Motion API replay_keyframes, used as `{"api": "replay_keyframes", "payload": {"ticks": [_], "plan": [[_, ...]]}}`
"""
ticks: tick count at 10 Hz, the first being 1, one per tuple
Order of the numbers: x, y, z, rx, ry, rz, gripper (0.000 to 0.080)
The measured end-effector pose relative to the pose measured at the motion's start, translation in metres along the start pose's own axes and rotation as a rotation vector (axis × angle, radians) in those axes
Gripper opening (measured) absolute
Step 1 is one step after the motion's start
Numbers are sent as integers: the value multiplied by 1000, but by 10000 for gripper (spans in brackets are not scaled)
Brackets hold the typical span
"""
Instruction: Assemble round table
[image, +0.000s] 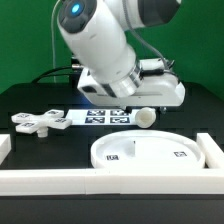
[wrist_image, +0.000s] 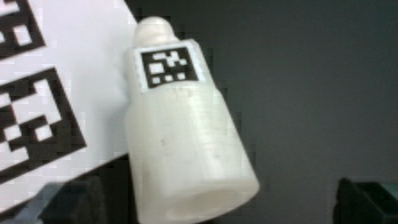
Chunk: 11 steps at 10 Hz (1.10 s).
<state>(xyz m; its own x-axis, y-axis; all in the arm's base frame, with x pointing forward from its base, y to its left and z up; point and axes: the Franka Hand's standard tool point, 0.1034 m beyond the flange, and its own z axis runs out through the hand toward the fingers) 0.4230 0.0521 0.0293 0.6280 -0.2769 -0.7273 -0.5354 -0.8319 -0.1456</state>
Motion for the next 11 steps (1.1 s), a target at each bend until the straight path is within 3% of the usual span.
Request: {"api": "replay_keyframes", "payload": {"ticks": [2, 3, 8, 9, 10, 11], "plan": [[0, 5, 8, 2, -143, 13, 649], [5, 5, 10, 0, -127, 16, 649], [2, 10, 26, -9, -154, 26, 649], [2, 10, 26, -10, -154, 25, 536], [2, 10, 26, -9, -154, 25, 536], [2, 10, 26, -9, -154, 25, 406]]}}
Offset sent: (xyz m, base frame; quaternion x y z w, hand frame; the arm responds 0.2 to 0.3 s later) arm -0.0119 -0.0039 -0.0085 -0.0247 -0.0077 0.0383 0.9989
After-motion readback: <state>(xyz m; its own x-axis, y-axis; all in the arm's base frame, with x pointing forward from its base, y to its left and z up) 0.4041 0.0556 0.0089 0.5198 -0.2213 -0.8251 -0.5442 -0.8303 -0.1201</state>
